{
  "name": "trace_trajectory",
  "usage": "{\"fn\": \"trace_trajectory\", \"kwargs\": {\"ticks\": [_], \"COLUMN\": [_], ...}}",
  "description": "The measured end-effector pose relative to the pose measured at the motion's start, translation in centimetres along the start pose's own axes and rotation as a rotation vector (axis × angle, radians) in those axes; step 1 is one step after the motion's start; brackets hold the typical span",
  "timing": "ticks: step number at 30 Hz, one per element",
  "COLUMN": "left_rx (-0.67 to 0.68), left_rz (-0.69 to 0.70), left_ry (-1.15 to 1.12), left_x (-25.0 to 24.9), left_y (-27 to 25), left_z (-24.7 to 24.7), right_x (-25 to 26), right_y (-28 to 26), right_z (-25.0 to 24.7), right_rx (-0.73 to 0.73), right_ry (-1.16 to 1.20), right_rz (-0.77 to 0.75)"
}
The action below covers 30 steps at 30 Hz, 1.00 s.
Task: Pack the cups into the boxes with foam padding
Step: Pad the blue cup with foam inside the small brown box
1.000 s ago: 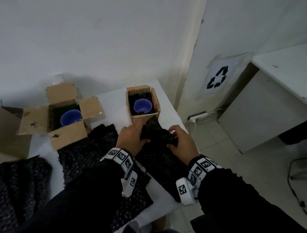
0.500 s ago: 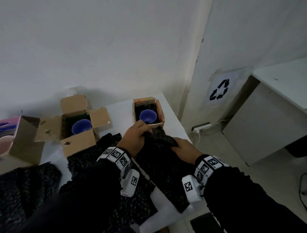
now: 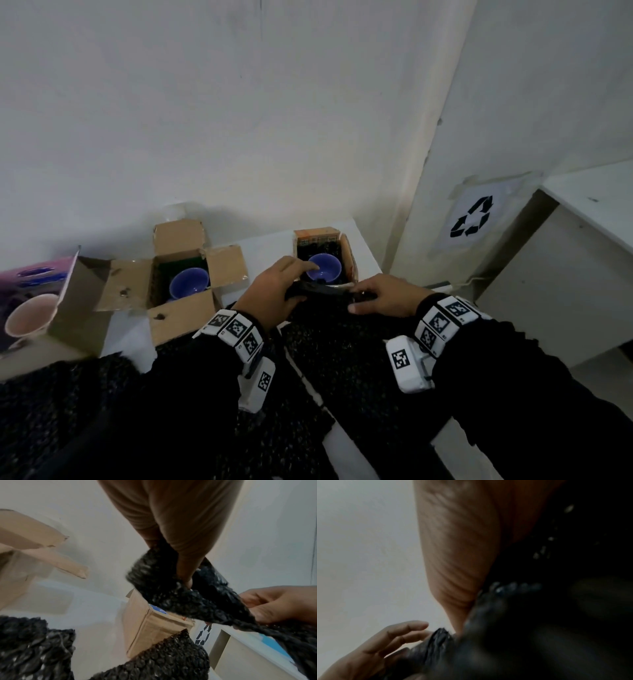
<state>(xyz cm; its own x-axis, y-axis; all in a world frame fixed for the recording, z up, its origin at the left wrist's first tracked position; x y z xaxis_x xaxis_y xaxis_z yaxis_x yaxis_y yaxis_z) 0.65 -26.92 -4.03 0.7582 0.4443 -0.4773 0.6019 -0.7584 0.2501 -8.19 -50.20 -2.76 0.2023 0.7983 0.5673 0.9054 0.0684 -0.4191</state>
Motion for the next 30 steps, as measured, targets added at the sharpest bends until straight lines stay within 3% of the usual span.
{"fn": "trace_trajectory", "kwargs": {"ticks": [3, 7, 9, 12, 15, 17, 24, 30], "left_rx": [0.057, -0.020, -0.023, 0.099, 0.301, 0.332, 0.268, 0.185], "left_rz": [0.044, 0.071, 0.055, 0.090, 0.095, 0.084, 0.082, 0.028], "left_ry": [0.093, 0.288, 0.352, 0.429, 0.497, 0.470, 0.501, 0.482], "left_x": [0.1, 0.6, 1.4, 1.8, 1.9, 2.2, 3.6, 3.2], "left_y": [0.8, 2.5, 3.5, 4.8, 5.4, 5.3, 5.1, 4.8], "left_z": [0.1, 0.8, 1.6, 2.8, 4.4, 5.3, 6.5, 7.8], "right_x": [0.3, 0.7, 0.4, -0.1, -0.3, -0.6, -2.4, -2.8], "right_y": [1.5, 4.0, 5.3, 7.2, 8.6, 9.4, 10.3, 10.9], "right_z": [-1.6, -3.5, -4.0, -4.0, -3.1, -2.3, -1.2, -1.2], "right_rx": [-0.062, -0.430, -0.604, -0.753, -0.735, -0.678, -0.317, -0.252], "right_ry": [-0.219, -0.408, -0.389, -0.258, -0.296, -0.351, -0.651, -0.758], "right_rz": [0.011, -0.066, -0.120, -0.203, -0.203, -0.260, -0.352, -0.333]}}
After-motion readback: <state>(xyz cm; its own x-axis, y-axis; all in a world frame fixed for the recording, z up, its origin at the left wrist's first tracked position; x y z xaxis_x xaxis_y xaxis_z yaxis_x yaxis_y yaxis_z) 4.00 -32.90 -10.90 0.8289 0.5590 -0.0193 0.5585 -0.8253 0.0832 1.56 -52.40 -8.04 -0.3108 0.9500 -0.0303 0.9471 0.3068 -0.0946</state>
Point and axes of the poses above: each hand's wrist, its own y-axis towards the middle knuckle, its own z-axis out of the palm, x = y × z, the point moved 1 cm from there along y, towards the middle knuckle, and after that the axes turned 3 degrees about y, right-handed, at the moved point
